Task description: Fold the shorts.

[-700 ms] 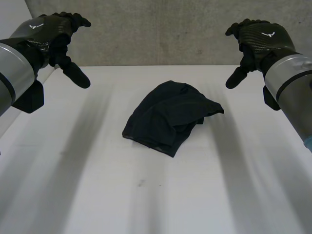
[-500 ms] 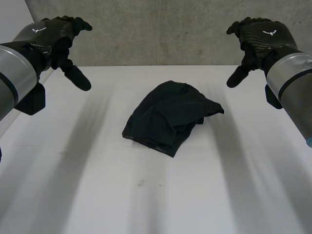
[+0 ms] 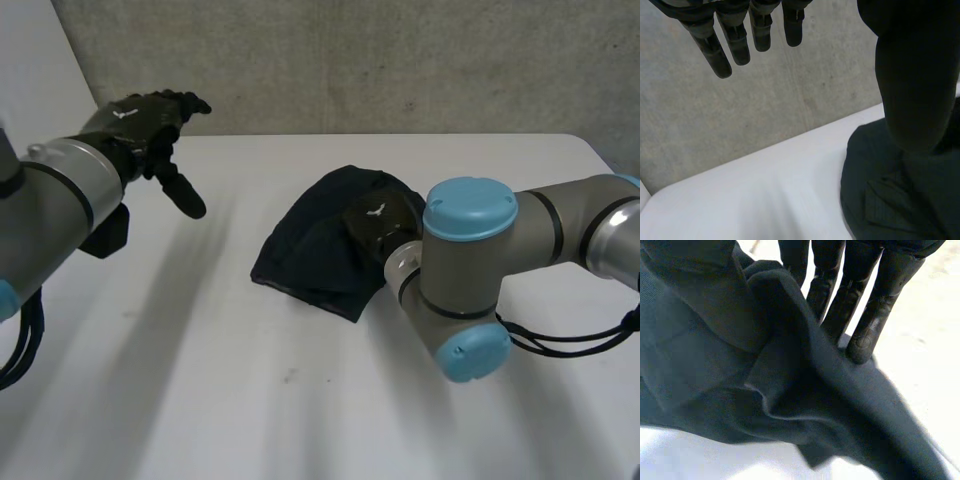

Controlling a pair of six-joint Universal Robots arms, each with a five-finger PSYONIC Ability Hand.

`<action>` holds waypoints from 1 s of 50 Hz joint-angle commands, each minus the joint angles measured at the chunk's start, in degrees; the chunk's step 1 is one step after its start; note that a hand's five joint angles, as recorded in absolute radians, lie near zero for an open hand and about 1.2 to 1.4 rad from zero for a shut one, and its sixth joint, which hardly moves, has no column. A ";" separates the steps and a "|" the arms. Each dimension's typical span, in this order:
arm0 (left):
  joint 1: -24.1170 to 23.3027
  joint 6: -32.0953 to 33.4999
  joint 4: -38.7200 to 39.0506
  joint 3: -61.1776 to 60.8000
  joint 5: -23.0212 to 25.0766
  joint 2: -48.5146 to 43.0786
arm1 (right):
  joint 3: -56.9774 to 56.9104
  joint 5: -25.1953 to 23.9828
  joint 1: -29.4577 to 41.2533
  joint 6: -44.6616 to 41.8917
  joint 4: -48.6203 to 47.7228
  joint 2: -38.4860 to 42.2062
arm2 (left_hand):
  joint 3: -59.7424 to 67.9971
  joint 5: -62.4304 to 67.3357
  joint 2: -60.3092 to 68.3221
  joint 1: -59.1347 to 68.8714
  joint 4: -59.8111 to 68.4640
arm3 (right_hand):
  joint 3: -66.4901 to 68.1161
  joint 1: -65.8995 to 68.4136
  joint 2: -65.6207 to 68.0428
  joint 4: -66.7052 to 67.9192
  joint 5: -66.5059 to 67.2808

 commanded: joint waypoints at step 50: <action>8.62 1.59 25.15 18.17 -11.11 -12.38 | 15.25 -9.48 -7.71 10.29 15.45 -29.65 | 68.00 67.29 69.29 69.88 68.55 | -55.99 -46.26 -57.24 -56.92 -54.69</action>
